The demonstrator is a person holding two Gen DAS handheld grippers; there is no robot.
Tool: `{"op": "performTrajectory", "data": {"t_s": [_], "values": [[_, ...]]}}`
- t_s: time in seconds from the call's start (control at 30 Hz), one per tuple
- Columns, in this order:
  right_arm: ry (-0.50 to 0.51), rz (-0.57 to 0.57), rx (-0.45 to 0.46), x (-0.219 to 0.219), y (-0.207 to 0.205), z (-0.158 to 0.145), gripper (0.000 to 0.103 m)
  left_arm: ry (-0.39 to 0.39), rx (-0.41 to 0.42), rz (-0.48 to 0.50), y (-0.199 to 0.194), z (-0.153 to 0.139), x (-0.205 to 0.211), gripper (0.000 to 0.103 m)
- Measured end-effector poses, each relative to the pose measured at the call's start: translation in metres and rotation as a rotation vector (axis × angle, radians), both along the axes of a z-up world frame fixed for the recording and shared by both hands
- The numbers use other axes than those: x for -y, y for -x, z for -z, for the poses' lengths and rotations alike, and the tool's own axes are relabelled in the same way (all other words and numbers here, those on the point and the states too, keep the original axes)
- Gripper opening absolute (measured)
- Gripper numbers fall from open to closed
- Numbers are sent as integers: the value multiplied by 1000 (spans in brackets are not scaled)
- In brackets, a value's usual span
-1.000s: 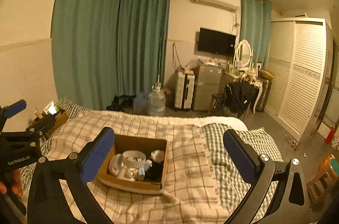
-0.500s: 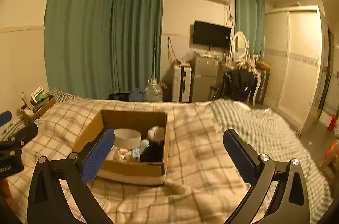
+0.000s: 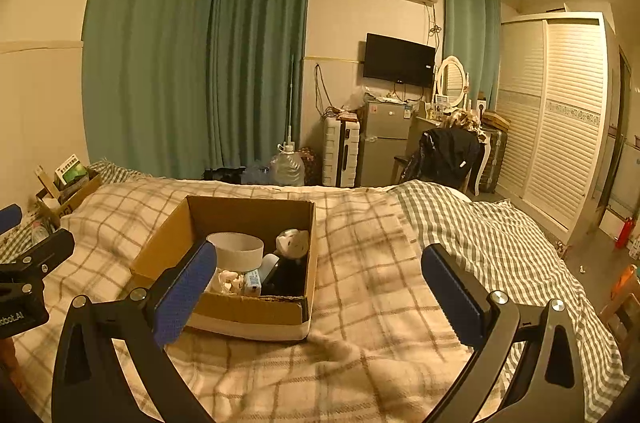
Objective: Organize objects
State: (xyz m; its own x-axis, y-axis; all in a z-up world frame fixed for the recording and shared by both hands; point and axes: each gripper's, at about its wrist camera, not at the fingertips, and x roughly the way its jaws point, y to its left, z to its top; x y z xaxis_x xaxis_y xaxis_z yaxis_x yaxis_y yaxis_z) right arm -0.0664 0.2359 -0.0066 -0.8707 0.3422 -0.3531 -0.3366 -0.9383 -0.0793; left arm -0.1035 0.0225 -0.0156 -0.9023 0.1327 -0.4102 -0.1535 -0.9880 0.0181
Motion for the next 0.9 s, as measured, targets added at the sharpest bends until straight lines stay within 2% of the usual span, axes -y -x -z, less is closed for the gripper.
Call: {"op": "performTrajectory", "data": {"t_s": [0.9], "values": [[-8,2,16,2,0,3,103,9,12,-10,3,5,2,103]]}}
